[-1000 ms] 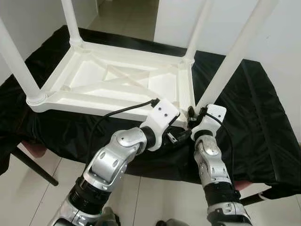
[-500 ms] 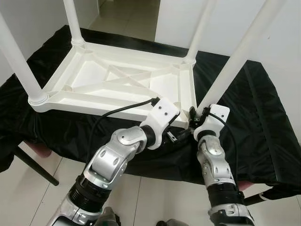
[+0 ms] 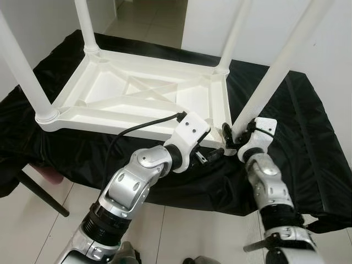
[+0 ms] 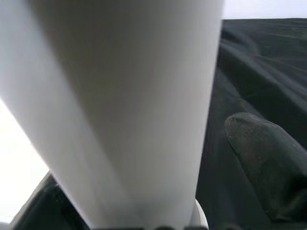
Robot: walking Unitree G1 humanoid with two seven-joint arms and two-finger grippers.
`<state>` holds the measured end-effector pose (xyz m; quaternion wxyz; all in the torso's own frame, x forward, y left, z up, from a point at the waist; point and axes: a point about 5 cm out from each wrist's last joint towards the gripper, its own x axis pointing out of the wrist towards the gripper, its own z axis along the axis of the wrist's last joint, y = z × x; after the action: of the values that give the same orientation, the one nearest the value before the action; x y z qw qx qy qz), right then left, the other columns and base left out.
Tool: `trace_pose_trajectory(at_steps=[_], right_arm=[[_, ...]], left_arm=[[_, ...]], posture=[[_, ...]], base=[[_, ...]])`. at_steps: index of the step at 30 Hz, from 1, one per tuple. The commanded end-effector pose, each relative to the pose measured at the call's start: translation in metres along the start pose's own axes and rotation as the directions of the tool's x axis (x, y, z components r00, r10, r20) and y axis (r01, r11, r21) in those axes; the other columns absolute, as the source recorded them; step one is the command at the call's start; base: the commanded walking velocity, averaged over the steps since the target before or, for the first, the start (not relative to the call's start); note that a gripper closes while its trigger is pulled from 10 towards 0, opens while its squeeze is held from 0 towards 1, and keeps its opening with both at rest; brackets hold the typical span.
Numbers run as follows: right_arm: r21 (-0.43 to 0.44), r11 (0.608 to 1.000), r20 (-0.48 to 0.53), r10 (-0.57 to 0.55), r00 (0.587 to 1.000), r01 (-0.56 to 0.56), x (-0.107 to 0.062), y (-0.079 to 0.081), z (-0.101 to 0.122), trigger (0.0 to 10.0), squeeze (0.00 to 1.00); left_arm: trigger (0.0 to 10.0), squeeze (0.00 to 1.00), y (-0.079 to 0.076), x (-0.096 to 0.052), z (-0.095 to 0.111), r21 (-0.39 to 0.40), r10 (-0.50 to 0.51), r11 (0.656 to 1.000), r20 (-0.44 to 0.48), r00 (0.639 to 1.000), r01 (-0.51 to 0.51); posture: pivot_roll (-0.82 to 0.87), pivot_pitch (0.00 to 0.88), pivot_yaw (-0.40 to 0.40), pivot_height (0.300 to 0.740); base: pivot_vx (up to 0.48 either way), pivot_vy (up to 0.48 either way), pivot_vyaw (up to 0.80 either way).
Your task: Building children table
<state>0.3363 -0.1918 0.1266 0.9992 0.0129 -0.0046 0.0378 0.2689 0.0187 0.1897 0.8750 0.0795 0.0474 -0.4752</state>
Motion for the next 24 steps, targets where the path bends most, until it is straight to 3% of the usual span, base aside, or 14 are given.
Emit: trace_pose_trajectory(at_steps=[1,2,5,9,12,22,23,24], right_arm=[[0.002,0.998,-0.031,0.066,0.997,-0.066,0.0,-0.011,-0.004,10.0,0.0],[0.002,0.998,-0.031,0.066,0.997,-0.066,0.0,-0.011,-0.004,10.0,0.0],[-0.024,0.97,-0.018,0.242,0.97,-0.242,0.002,-0.012,0.002,10.0,0.0],[-0.027,0.95,-0.024,0.312,0.95,-0.312,0.003,-0.012,0.003,10.0,0.0],[-0.045,0.89,-0.032,0.453,0.891,-0.454,0.008,-0.013,0.008,10.0,0.0],[-0.059,0.864,-0.07,0.495,0.866,-0.499,0.016,-0.014,0.007,10.0,0.0],[-0.057,0.865,-0.077,0.494,0.866,-0.499,0.016,-0.015,0.006,3.8,0.0],[-0.057,0.865,-0.077,0.494,0.866,-0.499,0.016,-0.015,0.006,3.8,0.0]], left_arm=[[10.0,0.0,0.0,0.0,-0.001,-0.001,0.009,1.0,-0.004,1.0,-0.009],[10.0,0.0,0.0,0.0,-0.001,-0.001,0.009,1.0,-0.004,1.0,-0.009],[10.0,0.0,-0.001,0.0,-0.002,-0.003,0.006,1.0,-0.005,1.0,-0.006],[10.0,0.0,-0.001,0.0,-0.001,-0.002,0.003,1.0,-0.005,1.0,-0.003],[10.0,0.0,0.0,0.001,0.001,0.004,-0.004,1.0,-0.002,1.0,0.004],[10.0,0.0,0.002,0.003,0.002,0.014,-0.009,1.0,0.0,1.0,0.009],[10.0,0.0,0.002,0.003,0.002,0.015,-0.009,1.0,0.001,1.0,0.009],[10.0,0.0,0.002,0.003,0.002,0.015,-0.009,1.0,0.001,1.0,0.009]], posture=[[0.08,0.034,-0.08,0.74],[0.08,0.034,-0.08,0.74],[0.07,0.032,-0.074,0.74],[0.07,0.027,-0.068,0.74],[0.07,0.02,-0.057,0.74],[0.06,0.009,-0.051,0.74],[0.06,0.009,-0.05,0.74],[0.06,0.009,-0.05,0.74]], base=[[0.0,0.0,0.0],[0.0,0.0,0.0],[0.0,0.0,0.0],[0.0,0.0,0.0],[0.0,0.0,0.0],[0.0,0.0,0.0],[0.0,0.0,0.0],[0.0,0.0,0.0]])
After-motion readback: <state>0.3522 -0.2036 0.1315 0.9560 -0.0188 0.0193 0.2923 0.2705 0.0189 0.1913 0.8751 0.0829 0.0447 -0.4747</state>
